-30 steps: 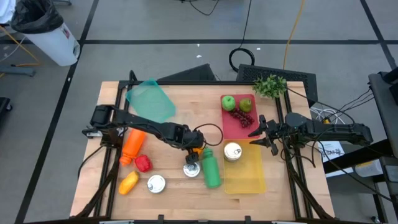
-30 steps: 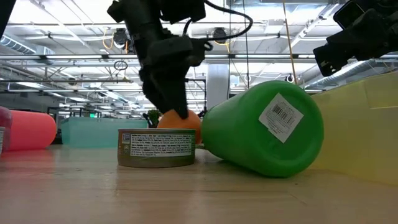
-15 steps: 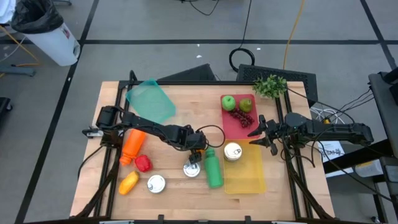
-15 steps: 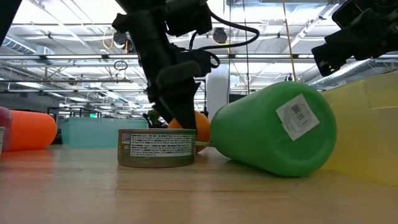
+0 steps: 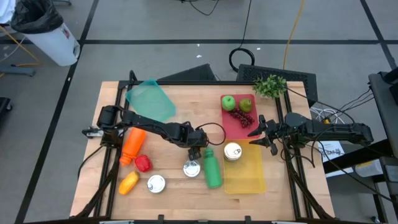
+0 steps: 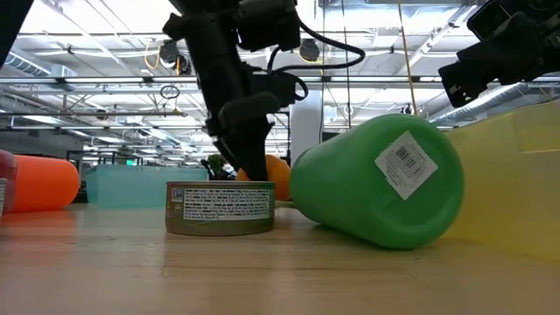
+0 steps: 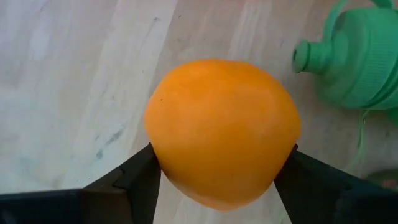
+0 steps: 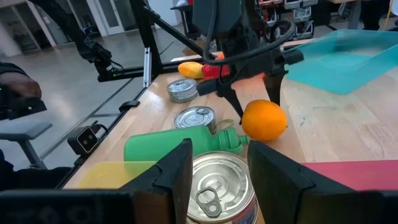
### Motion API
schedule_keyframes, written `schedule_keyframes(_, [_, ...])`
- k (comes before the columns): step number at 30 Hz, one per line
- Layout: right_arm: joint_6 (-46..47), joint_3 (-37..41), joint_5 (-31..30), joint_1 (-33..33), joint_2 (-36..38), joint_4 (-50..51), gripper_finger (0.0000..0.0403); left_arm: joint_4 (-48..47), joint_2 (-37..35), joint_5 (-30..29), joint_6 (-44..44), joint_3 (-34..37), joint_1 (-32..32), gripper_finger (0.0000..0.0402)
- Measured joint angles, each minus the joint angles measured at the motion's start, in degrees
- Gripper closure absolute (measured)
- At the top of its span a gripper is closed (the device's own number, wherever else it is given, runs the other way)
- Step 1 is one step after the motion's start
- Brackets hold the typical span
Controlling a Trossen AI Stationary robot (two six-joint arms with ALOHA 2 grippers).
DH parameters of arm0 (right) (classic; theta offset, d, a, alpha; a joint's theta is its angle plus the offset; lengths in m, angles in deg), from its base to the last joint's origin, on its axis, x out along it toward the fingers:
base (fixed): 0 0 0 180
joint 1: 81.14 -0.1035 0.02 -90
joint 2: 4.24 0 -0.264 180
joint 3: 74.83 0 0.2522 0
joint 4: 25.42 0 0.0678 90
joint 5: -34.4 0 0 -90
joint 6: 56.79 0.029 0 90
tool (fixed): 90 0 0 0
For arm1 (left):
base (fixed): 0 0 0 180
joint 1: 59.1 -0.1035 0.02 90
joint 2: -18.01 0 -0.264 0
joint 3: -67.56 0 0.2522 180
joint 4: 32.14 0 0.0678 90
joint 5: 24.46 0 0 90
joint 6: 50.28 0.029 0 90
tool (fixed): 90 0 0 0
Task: Pick & Place Food Item
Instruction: Put the orange into the pink bin
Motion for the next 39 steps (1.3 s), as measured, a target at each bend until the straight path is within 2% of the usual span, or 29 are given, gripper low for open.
schedule_keyframes(6, [0.0,0.0,0.0,0.0,-0.1,0.0,0.0261,-5.9,-0.1,-0.1,2.3,-7.8,0.0,0.0139])
schedule_keyframes(14, [0.0,0.0,0.0,0.0,-0.2,0.0,0.0261,-5.2,-0.2,0.7,10.6,-16.9,-0.9,0.0169])
schedule_keyframes(17, [0.0,0.0,0.0,0.0,-0.2,0.0,0.0261,-2.5,-0.2,3.1,12.5,-19.3,-2.8,0.0171])
schedule_keyframes(22, [0.0,0.0,0.0,0.0,-0.2,-0.2,0.0261,7.6,0.8,12.2,13.8,-19.8,-6.8,0.0172])
schedule_keyframes(24, [0.0,0.0,0.0,0.0,-0.2,-0.4,0.0261,9.2,1.9,14.2,14.8,-19.8,-8.1,0.0172])
schedule_keyframes(34, [-0.2,0.0,0.0,0.0,-0.9,-0.8,0.0261,17.5,10.4,14.2,15.8,-19.8,-12.1,0.0172])
schedule_keyframes(39, [-0.2,0.0,0.0,0.0,-1.0,-0.7,0.0261,19.9,11.8,14.0,14.6,-19.7,-13.4,0.0172])
